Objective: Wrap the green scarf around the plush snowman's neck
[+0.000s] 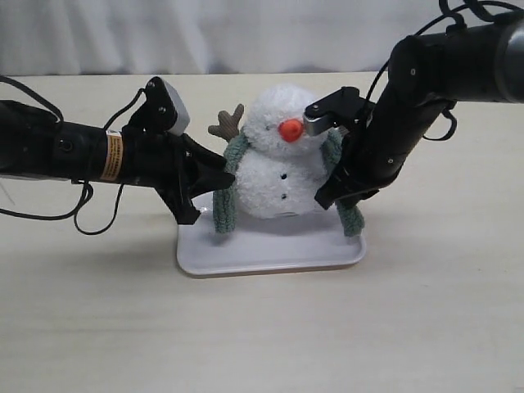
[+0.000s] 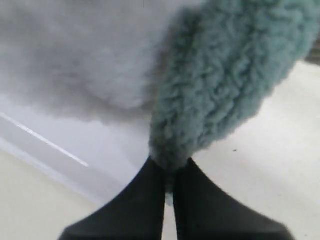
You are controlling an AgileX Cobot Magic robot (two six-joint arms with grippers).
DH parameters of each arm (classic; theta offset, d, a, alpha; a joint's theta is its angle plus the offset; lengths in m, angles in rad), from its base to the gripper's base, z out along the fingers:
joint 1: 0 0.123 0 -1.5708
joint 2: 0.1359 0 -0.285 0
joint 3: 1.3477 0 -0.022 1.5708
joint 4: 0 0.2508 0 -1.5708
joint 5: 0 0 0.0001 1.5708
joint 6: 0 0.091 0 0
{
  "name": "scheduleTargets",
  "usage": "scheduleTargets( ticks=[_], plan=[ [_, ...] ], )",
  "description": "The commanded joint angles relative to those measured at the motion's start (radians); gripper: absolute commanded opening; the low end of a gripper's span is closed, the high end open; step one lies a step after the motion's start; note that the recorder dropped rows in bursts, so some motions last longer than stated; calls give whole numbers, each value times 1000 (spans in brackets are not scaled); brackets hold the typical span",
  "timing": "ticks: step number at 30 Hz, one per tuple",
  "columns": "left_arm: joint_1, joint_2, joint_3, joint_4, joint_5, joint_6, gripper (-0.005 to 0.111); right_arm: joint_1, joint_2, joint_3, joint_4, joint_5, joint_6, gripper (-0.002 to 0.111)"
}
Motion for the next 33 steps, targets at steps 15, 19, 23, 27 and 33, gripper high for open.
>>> scheduleTargets(
  ticks=[15, 19, 23, 27, 33],
  plan=[
    [-2, 26, 1, -19, -8, -34, 59, -1, -19, -1, 126, 84, -154, 4],
    [-43, 89, 1, -70, -10, 18, 59, -1, -19, -1, 126, 84, -154, 4],
    [-48, 100, 1, -94, -13, 70, 49, -1, -19, -1, 126, 87, -154, 4],
    [-48, 70, 1, -41, -14, 20, 28, -1, -19, -1, 126, 87, -154, 4],
    [-48, 34, 1, 33, 71, -53, 3, -1, -19, -1, 126, 83, -154, 4]
  ],
)
